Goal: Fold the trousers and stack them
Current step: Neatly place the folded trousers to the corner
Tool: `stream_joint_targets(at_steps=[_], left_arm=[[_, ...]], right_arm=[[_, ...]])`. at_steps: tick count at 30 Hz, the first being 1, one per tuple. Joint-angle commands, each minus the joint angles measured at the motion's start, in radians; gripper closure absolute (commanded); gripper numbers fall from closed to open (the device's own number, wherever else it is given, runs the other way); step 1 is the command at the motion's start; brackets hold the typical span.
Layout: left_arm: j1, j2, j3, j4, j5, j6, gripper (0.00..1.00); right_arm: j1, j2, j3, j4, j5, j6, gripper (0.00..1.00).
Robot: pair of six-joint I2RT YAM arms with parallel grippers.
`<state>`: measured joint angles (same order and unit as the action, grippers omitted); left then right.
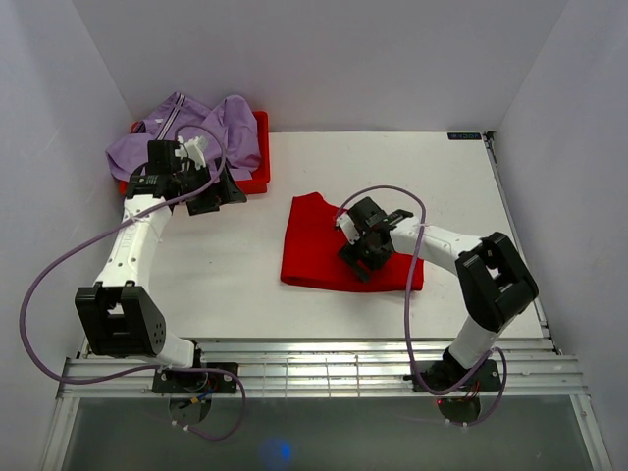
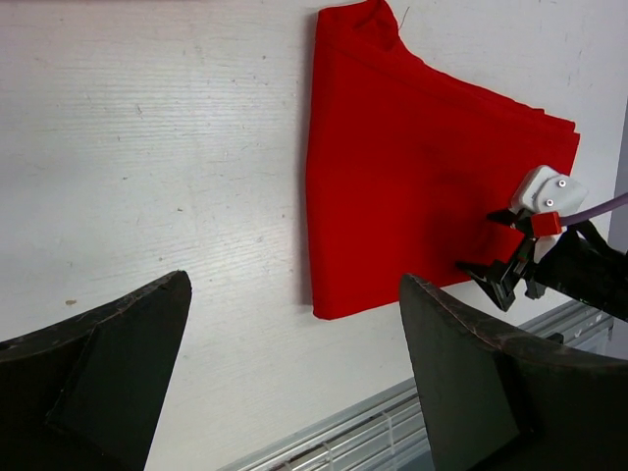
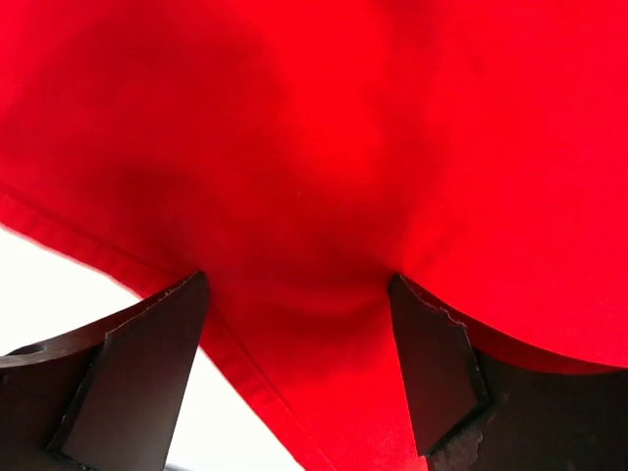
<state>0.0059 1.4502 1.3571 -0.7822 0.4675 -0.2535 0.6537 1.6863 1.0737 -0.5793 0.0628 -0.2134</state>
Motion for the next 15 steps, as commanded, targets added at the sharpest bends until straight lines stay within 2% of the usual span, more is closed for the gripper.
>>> stream_joint_targets(at_steps=[1,9,15], left_arm=[[0.032,-0.008,0.04,-0.003,0.045,-0.006,0.02],[0.066,-0.01,0.036,-0.015,0.062,0.017,0.02],[0.074,-0.002,0.037,-0.015,0.08,0.014,0.02]], right_arm=[[-0.046,0.062,-0.021,0.074,0.158,-0.007,0.2],[-0.357,0.141,-0.071,0.187,0.12,-0.229,0.22],[-0.476,0.119,0.02,0.168,0.045,-0.308,0.22]])
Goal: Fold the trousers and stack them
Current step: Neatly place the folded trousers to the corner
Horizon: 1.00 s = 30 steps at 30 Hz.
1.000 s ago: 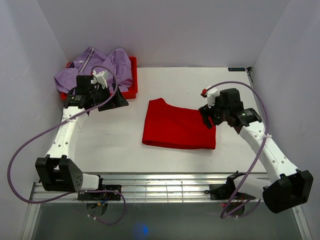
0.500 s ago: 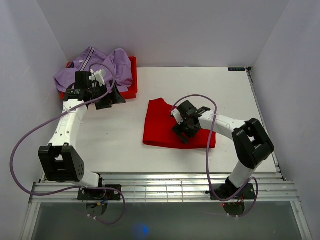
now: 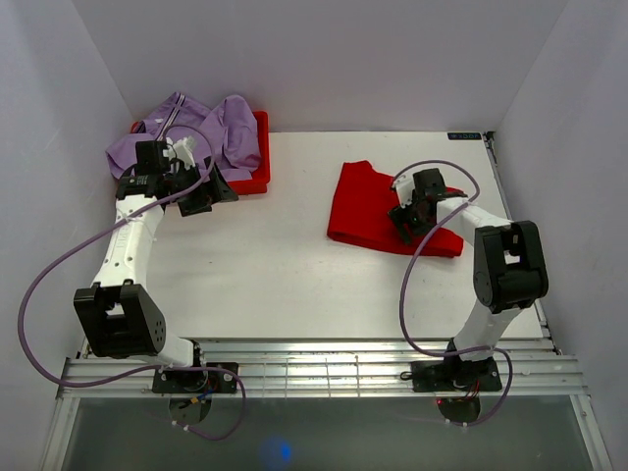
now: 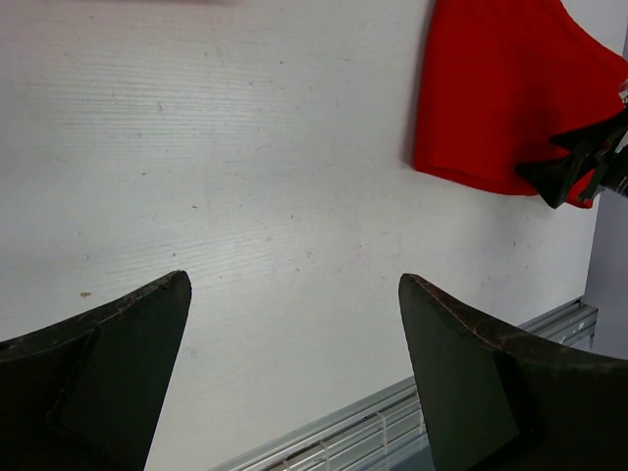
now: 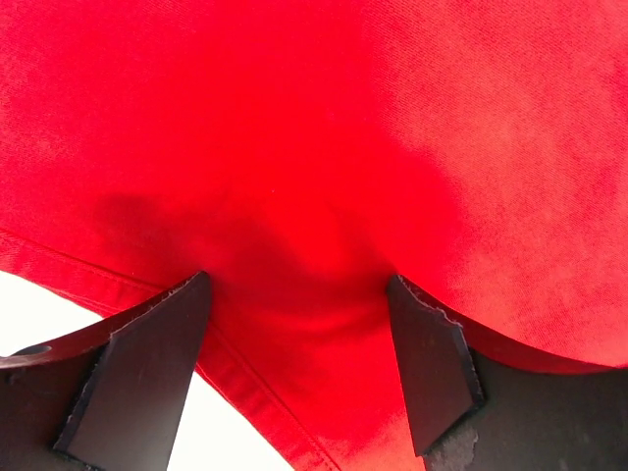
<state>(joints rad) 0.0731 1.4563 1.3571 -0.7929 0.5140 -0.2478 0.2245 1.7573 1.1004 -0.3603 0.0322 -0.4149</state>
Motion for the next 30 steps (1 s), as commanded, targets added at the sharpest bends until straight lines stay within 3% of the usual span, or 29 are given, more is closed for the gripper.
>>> stream_joint_targets(at_steps=[1,6,11,13,18,20,22,23,24,27,30], left_arm=[[0.007,-0.008,0.037,-0.005,0.037,0.008,0.02],[0.008,-0.013,0.05,-0.025,0.035,0.024,0.02],[0.011,-0.019,0.053,-0.029,0.026,0.03,0.02],[0.01,-0.019,0.045,-0.031,0.029,0.022,0.02],[0.013,-0.022,0.028,-0.029,0.038,0.01,0.02],[0.014,-0.024,0.02,-0.031,0.035,0.008,0.02],[0.017,-0.028,0.016,-0.032,0.041,0.008,0.02],[0.016,-0.03,0.014,-0.035,0.04,0.007,0.02],[0.017,-0.03,0.013,-0.04,0.041,0.005,0.02],[0.024,-0.042,0.007,-0.04,0.046,0.002,0.02],[0.03,-0.045,-0.003,-0.037,0.05,-0.005,0.02]], right_arm=[[-0.056,0.039,0.015,-0.052,0.058,-0.126,0.21],[-0.079,-0.051,0.179,-0.198,-0.086,-0.183,0.19],[-0.033,-0.076,0.309,-0.382,-0.187,-0.012,0.27],[-0.014,-0.075,0.29,-0.425,-0.202,0.08,0.34],[0.076,-0.113,0.122,-0.39,-0.226,0.322,0.32],[0.151,-0.095,0.099,-0.373,-0.17,0.369,0.27],[0.177,-0.078,0.09,-0.345,-0.097,0.407,0.16],[0.183,-0.044,0.095,-0.338,-0.083,0.407,0.05],[0.188,-0.023,0.12,-0.341,-0.057,0.447,0.02],[0.187,0.065,0.157,-0.345,0.099,0.494,0.0],[0.174,0.148,0.216,-0.342,0.222,0.557,0.07]])
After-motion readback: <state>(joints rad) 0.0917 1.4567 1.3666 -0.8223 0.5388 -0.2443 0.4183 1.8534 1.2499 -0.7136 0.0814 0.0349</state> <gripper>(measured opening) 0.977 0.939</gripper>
